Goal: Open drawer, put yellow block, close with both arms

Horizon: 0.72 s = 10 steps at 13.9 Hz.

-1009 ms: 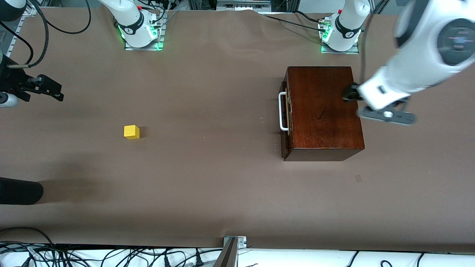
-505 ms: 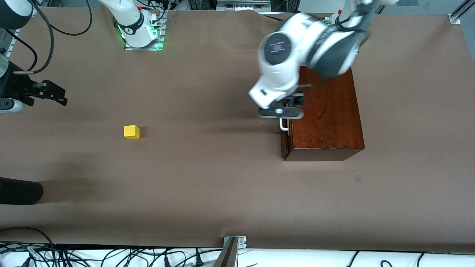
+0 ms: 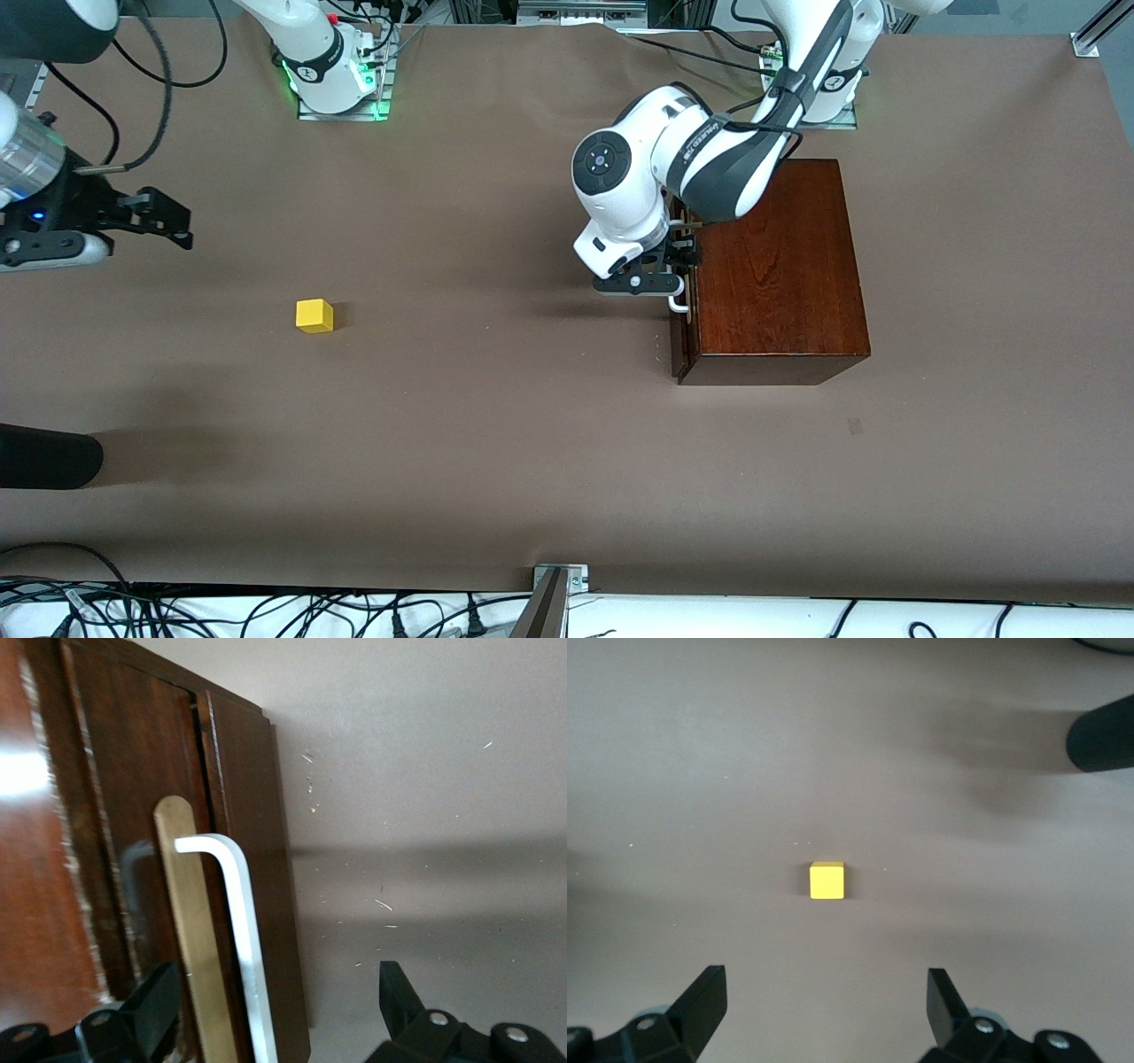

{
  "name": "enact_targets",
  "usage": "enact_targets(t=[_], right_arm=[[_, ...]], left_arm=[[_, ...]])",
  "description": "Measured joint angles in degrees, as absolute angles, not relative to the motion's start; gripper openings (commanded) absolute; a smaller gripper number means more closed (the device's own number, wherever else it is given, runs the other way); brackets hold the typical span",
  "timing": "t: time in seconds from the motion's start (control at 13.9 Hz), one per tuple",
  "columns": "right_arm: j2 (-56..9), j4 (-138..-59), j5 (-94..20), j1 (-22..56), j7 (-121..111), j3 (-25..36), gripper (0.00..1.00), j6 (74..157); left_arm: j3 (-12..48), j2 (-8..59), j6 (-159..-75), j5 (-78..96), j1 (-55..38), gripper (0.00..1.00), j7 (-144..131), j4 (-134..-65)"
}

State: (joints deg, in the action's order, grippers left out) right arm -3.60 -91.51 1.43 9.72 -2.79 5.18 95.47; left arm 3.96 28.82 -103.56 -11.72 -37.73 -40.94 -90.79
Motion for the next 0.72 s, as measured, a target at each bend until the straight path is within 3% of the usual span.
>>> enact_targets(t=[0.72], right_arm=[[-4.43,-91.51,1.46,9.97,-2.79,5.49,1.0,95.65]], left_arm=[[4.13,30.8,-108.97,-14.53,-40.21,1.0,-47.19,-94.14]])
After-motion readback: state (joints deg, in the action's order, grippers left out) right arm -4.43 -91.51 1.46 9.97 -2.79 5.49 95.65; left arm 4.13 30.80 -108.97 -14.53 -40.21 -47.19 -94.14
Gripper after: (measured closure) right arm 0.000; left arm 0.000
